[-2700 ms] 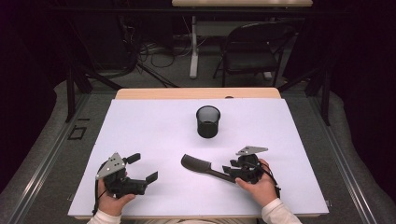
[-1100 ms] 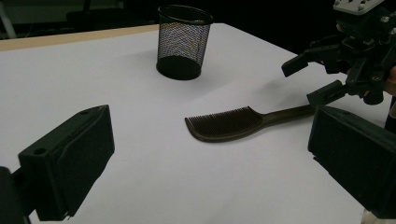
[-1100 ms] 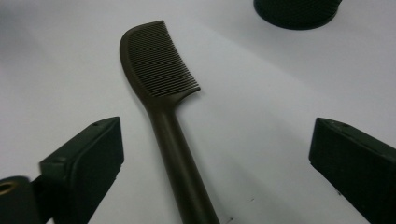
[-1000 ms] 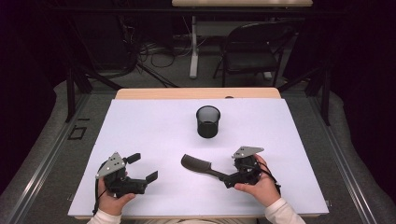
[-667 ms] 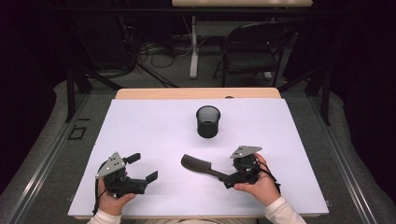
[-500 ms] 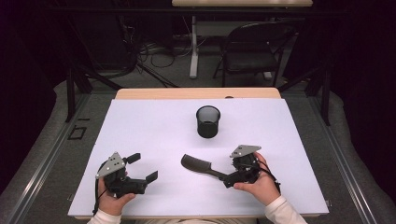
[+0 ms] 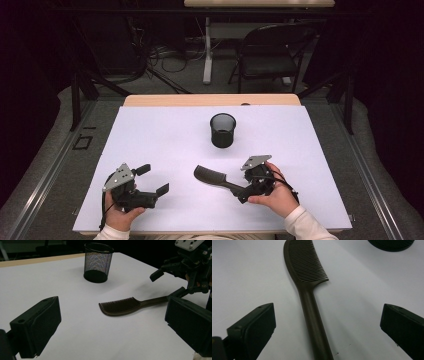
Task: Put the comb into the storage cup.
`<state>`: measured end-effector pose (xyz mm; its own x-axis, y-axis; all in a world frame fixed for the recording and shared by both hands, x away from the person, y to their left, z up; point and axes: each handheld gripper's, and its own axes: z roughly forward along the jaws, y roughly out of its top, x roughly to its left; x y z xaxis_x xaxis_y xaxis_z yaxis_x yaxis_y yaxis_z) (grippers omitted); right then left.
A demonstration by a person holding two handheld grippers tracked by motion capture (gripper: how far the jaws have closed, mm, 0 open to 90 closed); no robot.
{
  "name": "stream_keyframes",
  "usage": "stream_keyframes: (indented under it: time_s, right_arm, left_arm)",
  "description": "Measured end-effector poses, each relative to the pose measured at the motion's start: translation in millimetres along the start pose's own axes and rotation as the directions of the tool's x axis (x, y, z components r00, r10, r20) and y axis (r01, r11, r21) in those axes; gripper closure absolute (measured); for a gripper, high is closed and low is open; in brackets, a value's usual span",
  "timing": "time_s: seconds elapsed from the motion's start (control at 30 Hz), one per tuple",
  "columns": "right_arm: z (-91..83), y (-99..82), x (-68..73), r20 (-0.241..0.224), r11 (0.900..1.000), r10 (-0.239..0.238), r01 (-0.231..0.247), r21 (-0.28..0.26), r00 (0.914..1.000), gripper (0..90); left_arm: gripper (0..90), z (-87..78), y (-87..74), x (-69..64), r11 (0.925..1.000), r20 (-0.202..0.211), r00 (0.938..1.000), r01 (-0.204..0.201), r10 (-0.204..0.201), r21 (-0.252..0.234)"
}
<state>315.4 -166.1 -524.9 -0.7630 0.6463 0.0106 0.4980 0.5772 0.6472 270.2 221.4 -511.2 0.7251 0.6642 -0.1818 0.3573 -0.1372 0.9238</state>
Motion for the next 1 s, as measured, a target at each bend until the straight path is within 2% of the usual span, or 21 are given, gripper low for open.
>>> stream_keyframes:
  time_s: [0.4, 0.53, 0.83, 1.0]
  right_arm:
    - [3.9, 5.3, 0.5, -0.017, 0.9967, -0.045, 0.046, 0.067, 0.9988, 1.5]
    - [4.3, 7.7, 0.9, -0.019, 0.9941, -0.071, 0.072, 0.081, 0.9973, 4.6]
    - [4.4, 11.2, 1.7, -0.021, 0.9908, -0.089, 0.091, 0.100, 0.9958, 7.1]
    - [3.0, 15.8, 2.8, -0.019, 0.9854, -0.116, 0.118, 0.123, 0.9931, 10.7]
  left_arm:
    - [0.6, 0.3, -0.2, -0.1, 1.0000, 0.001, 1.0000, 0.000, 0.000, -0.001]
    - [0.6, 0.5, -0.3, -0.1, 1.0000, 0.000, 1.0000, 0.000, 0.000, -0.002]
    - [0.6, 0.4, -0.1, -0.2, 1.0000, -0.003, 1.0000, 0.000, 0.000, 0.004]
    - [0.6, 0.4, 0.0, -0.3, 1.0000, -0.002, 1.0000, -0.002, 0.002, 0.006]
